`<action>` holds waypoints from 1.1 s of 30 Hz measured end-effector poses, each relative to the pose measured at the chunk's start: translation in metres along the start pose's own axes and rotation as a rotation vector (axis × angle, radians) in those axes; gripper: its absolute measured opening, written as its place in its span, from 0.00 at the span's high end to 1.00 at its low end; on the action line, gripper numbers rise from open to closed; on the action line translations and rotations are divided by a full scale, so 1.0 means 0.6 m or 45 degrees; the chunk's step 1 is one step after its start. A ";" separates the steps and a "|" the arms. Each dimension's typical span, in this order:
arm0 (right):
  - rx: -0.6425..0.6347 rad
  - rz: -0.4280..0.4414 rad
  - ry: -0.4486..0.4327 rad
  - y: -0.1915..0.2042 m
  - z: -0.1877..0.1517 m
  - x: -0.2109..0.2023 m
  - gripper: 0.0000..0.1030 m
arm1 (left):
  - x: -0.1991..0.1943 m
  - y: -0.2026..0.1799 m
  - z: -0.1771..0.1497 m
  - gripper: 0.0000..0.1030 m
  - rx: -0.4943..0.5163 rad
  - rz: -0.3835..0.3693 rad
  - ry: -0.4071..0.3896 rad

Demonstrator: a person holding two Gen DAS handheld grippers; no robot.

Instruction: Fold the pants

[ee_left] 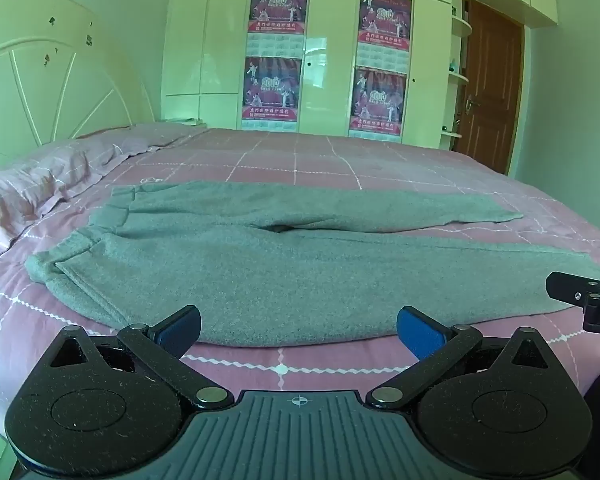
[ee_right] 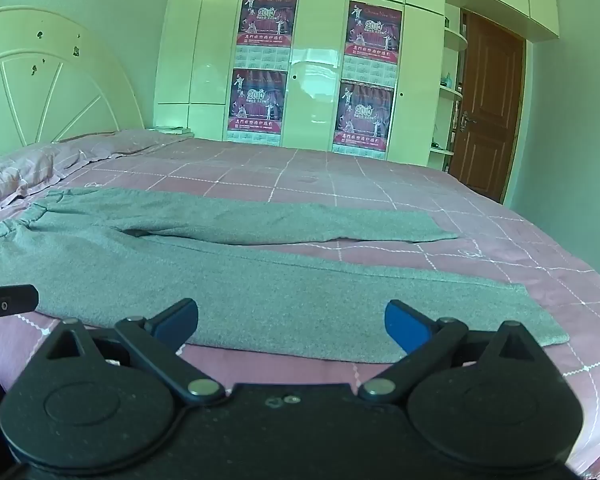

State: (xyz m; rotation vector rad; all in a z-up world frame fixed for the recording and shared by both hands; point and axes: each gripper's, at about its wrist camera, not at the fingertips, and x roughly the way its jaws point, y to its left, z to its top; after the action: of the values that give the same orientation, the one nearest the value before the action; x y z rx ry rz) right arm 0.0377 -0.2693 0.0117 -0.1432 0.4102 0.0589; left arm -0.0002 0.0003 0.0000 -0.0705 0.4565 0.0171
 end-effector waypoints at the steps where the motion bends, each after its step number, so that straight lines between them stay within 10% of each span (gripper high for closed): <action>1: -0.001 0.000 -0.001 0.000 0.000 0.000 0.08 | 0.000 0.001 0.000 0.00 0.000 0.002 -0.001; 33: 0.003 0.000 -0.002 0.000 0.000 0.001 0.08 | 0.003 -0.001 0.001 0.00 0.013 0.014 0.013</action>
State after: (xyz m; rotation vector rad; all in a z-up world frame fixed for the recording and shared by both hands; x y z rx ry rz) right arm 0.0386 -0.2691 0.0116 -0.1408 0.4089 0.0587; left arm 0.0013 -0.0002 -0.0003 -0.0578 0.4675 0.0250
